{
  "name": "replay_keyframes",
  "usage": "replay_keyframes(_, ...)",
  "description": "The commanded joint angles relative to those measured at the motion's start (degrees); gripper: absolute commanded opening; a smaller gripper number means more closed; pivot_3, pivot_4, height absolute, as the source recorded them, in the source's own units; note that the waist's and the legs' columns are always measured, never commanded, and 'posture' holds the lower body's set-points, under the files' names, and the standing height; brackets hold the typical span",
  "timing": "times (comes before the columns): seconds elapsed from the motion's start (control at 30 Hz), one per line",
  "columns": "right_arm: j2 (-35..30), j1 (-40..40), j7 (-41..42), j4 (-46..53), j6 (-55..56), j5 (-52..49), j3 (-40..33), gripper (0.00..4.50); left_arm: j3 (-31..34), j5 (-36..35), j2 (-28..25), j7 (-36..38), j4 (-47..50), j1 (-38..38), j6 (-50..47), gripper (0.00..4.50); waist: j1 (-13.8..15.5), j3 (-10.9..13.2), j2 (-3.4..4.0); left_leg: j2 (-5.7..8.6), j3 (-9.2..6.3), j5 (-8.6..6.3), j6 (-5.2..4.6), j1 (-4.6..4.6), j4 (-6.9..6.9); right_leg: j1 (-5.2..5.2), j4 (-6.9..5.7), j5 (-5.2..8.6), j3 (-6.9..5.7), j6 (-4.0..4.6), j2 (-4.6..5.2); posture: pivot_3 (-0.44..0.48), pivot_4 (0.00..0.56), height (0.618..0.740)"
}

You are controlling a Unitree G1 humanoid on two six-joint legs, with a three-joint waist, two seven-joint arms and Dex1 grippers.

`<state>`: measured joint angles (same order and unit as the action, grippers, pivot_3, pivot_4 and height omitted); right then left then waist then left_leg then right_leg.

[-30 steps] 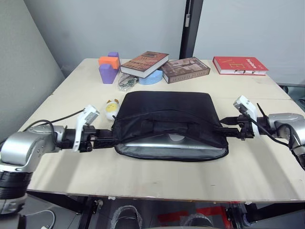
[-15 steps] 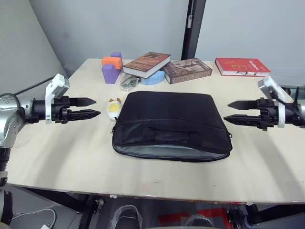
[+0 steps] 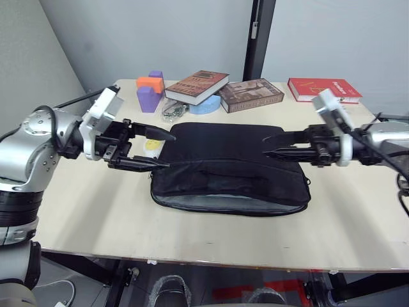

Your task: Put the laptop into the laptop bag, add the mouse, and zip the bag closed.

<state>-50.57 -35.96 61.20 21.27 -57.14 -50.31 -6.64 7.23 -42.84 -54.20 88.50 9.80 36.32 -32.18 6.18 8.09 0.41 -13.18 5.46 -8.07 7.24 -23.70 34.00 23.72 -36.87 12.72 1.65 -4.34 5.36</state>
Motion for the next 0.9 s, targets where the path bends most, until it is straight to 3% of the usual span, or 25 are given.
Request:
replay_keyframes(0.03, 2.6, -2.8, 0.0, -0.9, 2.3, 0.7, 2.7, 0.61, 0.0, -1.2, 0.0, 2.5, 1.0, 0.9, 1.4, 3.29, -0.1, 0.0, 0.00, 0.00, 0.00, 0.01, 0.01, 0.00, 0.00, 0.01, -0.01, 0.00, 0.00, 0.00, 0.00, 0.000, 0.150, 0.740)
replay_keyframes(0.07, 3.7, -3.1, 0.1, -1.7, 3.1, 2.0, 4.5, 0.18, -0.1, -1.2, 0.0, 2.7, 0.9, 0.6, 1.6, 3.29, -0.2, 0.0, 0.00, 0.00, 0.01, 0.01, 0.01, -0.01, 0.00, 0.03, -0.01, 0.00, 0.00, 0.00, 0.00, 0.000, 0.150, 0.740)
replay_keyframes(0.1, 4.5, -3.4, 0.1, -2.7, 3.9, 3.3, 6.2, 0.04, -0.2, -1.0, -0.1, 2.9, 0.8, 0.2, 1.8, 3.29, -0.2, 0.0, 0.00, 0.00, 0.01, 0.01, 0.02, -0.02, 0.00, 0.05, -0.02, 0.00, 0.01, 0.00, 0.00, 0.000, 0.150, 0.740)
replay_keyframes(0.5, 12.0, -6.2, 2.1, -14.9, 11.8, 18.3, 21.4, 0.04, -2.1, 3.2, -6.5, 4.0, -4.9, -4.4, 9.4, 3.29, -0.6, 0.0, -0.02, -0.03, -0.01, 0.04, 0.47, -0.08, 0.00, 0.13, -0.04, 0.00, 0.00, -0.01, -0.04, 0.000, 0.150, 0.740)
replay_keyframes(0.9, 17.2, -7.9, 4.6, -25.1, 14.9, 25.6, 24.9, 0.04, -2.6, 4.0, -6.6, 4.0, -8.4, -5.2, 10.8, 3.29, -0.6, 0.0, -0.04, -0.03, -0.03, 0.05, 0.52, -0.10, 0.00, 0.16, -0.10, 0.00, -0.02, 0.00, -0.04, 0.000, 0.150, 0.740)
